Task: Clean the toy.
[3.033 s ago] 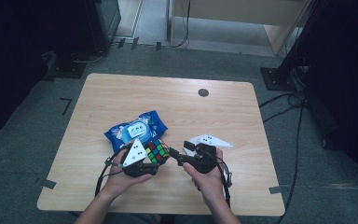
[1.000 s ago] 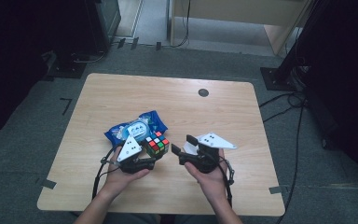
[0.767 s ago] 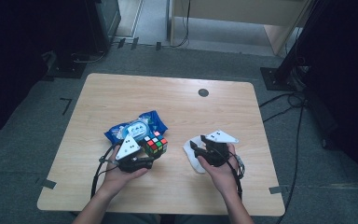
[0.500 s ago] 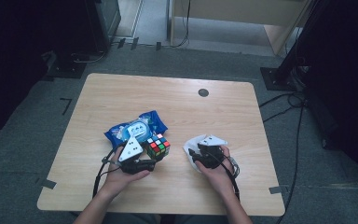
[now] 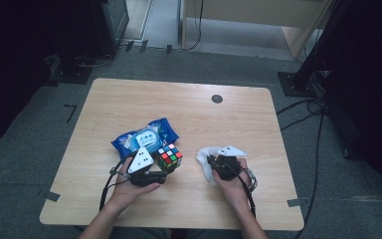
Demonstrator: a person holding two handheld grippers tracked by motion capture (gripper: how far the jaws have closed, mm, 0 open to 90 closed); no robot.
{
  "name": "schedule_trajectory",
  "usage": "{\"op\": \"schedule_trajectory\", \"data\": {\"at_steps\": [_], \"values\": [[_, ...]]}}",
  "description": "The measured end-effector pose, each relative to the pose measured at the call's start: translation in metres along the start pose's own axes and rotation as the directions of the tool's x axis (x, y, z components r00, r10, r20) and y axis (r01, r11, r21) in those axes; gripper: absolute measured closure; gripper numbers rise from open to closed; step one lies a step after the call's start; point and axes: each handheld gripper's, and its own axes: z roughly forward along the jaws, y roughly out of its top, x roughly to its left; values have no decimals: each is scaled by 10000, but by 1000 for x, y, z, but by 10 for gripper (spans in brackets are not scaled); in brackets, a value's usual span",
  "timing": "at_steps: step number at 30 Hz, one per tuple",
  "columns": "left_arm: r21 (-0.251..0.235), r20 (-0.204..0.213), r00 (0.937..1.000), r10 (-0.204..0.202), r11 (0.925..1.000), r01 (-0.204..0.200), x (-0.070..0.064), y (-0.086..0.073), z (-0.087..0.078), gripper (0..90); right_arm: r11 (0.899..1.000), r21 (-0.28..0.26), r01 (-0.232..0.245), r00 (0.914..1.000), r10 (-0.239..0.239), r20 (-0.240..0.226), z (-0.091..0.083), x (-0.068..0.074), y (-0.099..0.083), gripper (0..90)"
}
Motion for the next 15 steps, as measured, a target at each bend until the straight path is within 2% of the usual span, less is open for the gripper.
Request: {"op": "schedule_trajectory", "data": {"at_steps": [3,7,9,10,13,15], "values": [[43,31,10000,14,10000,-14,-1,-1,2,342,9965,-837,-76,9990,38,-449,-17,9,12,867],[163,56,9998,172,9997,-173,-5,-2,5,342,9794,-2020,-75,9922,-178,-1230,-47,30,32,868],[194,174,9997,177,9996,-181,-8,-2,7,342,9668,-2553,-58,9840,-400,-1737,-60,43,40,868],[167,204,9997,159,9997,-162,-10,-1,7,342,9617,-2740,-26,9769,-561,-2062,-67,52,44,868],[229,375,9986,381,9990,-390,-16,0,9,342,9525,-3046,36,9595,-891,-2673,-76,71,49,868],[214,485,9977,467,9986,-478,-22,1,10,342,9521,-3052,165,9468,-1130,-3013,-78,83,50,867]]}}
